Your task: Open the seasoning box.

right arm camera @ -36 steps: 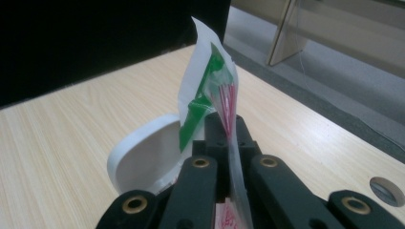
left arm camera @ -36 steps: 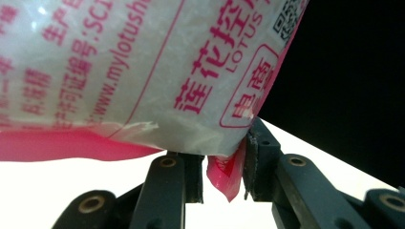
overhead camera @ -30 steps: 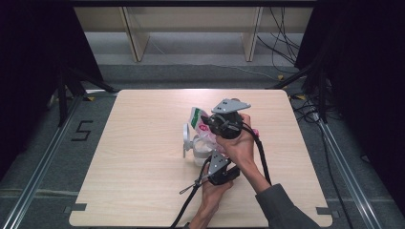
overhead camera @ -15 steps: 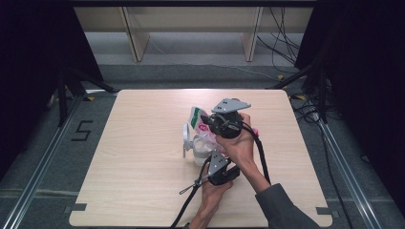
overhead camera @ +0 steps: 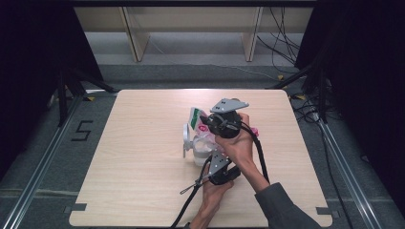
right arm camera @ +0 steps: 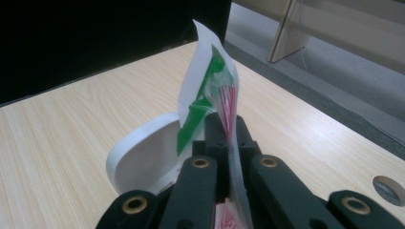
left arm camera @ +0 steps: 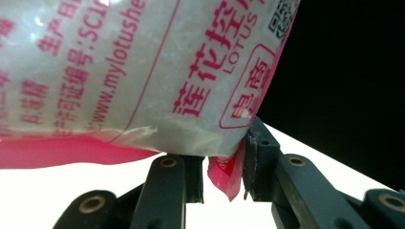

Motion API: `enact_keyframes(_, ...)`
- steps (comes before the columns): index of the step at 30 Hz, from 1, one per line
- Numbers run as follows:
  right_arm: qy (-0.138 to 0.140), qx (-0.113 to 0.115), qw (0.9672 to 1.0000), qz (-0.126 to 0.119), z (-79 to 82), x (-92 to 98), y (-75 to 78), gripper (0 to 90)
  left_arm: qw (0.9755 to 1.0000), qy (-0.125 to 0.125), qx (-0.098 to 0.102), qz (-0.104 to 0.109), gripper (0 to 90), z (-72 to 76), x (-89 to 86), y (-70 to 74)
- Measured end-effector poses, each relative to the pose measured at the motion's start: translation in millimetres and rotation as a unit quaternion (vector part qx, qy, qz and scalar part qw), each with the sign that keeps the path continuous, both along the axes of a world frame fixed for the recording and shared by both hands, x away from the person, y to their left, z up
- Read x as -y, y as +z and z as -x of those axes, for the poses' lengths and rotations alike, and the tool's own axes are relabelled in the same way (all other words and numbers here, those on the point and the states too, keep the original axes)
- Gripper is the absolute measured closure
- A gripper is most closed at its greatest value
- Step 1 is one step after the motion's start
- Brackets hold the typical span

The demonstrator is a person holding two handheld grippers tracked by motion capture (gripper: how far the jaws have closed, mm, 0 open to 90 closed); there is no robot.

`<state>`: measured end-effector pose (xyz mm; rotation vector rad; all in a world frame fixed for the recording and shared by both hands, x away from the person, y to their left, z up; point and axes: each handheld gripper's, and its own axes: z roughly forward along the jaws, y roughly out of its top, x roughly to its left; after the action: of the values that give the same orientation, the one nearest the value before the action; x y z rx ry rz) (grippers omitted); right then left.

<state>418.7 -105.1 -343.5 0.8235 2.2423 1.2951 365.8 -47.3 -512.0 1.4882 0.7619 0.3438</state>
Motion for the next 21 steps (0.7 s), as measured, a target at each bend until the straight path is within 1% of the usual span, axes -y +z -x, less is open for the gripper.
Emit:
enact_keyframes(1,-0.004,0.002,1.0000,-0.005,0.5,-0.5,0.2,90.0,1.0000,0.000,0.000,0.000,72.2,-0.2,-0.1,0.3)
enact_keyframes(2,-0.003,0.003,1.0000,-0.004,0.2,-0.6,0.2,90.0,1.0000,0.000,0.000,0.002,72.2,-0.4,0.5,-0.3)
enact_keyframes(3,0.006,-0.001,1.0000,0.005,-0.5,-0.7,0.2,90.0,1.0000,-0.001,0.001,0.001,72.2,-0.6,1.1,-0.8)
enact_keyframes(4,0.003,0.005,1.0000,0.007,-0.9,-2.1,-1.0,90.0,1.0000,-0.001,0.001,0.002,72.2,-0.6,1.2,-0.6)
enact_keyframes(5,0.000,0.005,1.0000,0.005,-0.8,-1.8,-0.8,90.0,1.0000,-0.001,0.002,0.005,72.2,-0.6,1.3,0.1)
enact_keyframes(6,0.003,0.000,1.0000,0.003,-0.6,-0.9,0.3,90.0,1.0000,-0.001,0.001,0.003,72.2,-0.6,0.8,0.5)
enact_keyframes(7,0.002,0.004,1.0000,0.000,-0.8,-0.8,0.3,90.0,1.0000,-0.001,0.001,0.003,72.2,-0.6,0.7,0.5)
enact_keyframes(8,0.005,0.001,1.0000,0.003,-0.5,-0.9,0.4,90.0,1.0000,-0.001,0.000,0.005,72.2,-0.5,1.4,-0.1)
enact_keyframes(10,0.004,0.005,1.0000,0.005,-0.3,-2.9,-0.7,90.0,1.0000,-0.001,0.001,0.006,72.2,-0.2,1.7,0.3)
enact_keyframes(11,0.002,0.007,1.0000,0.004,-0.2,-2.7,-0.4,90.0,1.0000,-0.002,0.000,0.004,72.2,0.1,1.2,0.9)
enact_keyframes(12,0.005,-0.002,1.0000,0.006,0.6,-1.2,1.1,90.0,1.0000,-0.002,0.000,0.003,72.2,0.1,0.7,1.1)
enact_keyframes(13,0.000,-0.005,1.0000,0.000,1.2,-1.2,1.1,90.0,1.0000,0.001,-0.002,-0.004,72.3,0.8,0.2,1.3)
enact_keyframes(14,0.005,0.002,1.0000,0.003,-0.1,-0.3,1.2,90.0,1.0000,0.002,-0.003,-0.005,72.3,0.9,0.2,1.3)
enact_keyframes(15,0.005,0.000,1.0000,0.002,0.0,-0.3,1.0,90.0,1.0000,-0.003,0.003,0.005,72.2,-0.5,1.3,0.1)
enact_keyframes(16,-0.003,-0.001,1.0000,-0.006,1.1,-1.1,0.1,90.0,1.0000,-0.004,0.002,0.001,72.3,-0.4,0.9,0.2)
enact_keyframes(17,-0.001,0.002,1.0000,-0.004,0.6,-0.3,0.2,90.0,1.0000,-0.005,0.002,-0.007,72.2,-0.4,0.6,0.2)
enact_keyframes(18,0.001,0.004,1.0000,-0.002,0.1,0.4,0.2,90.0,0.9999,-0.004,0.002,-0.009,72.3,-0.1,0.5,0.2)
enact_keyframes(19,0.001,0.002,1.0000,-0.001,0.5,1.0,0.5,90.0,1.0000,0.000,0.001,-0.008,72.3,0.4,1.0,0.4)
enact_keyframes(20,0.002,0.006,1.0000,-0.002,-0.1,1.2,0.3,90.0,0.9999,0.004,-0.003,-0.015,72.3,1.4,0.5,1.2)
enact_keyframes(21,0.003,0.010,1.0000,0.000,-0.3,1.8,0.6,90.0,0.9999,0.001,0.000,-0.012,72.3,0.8,0.8,0.8)
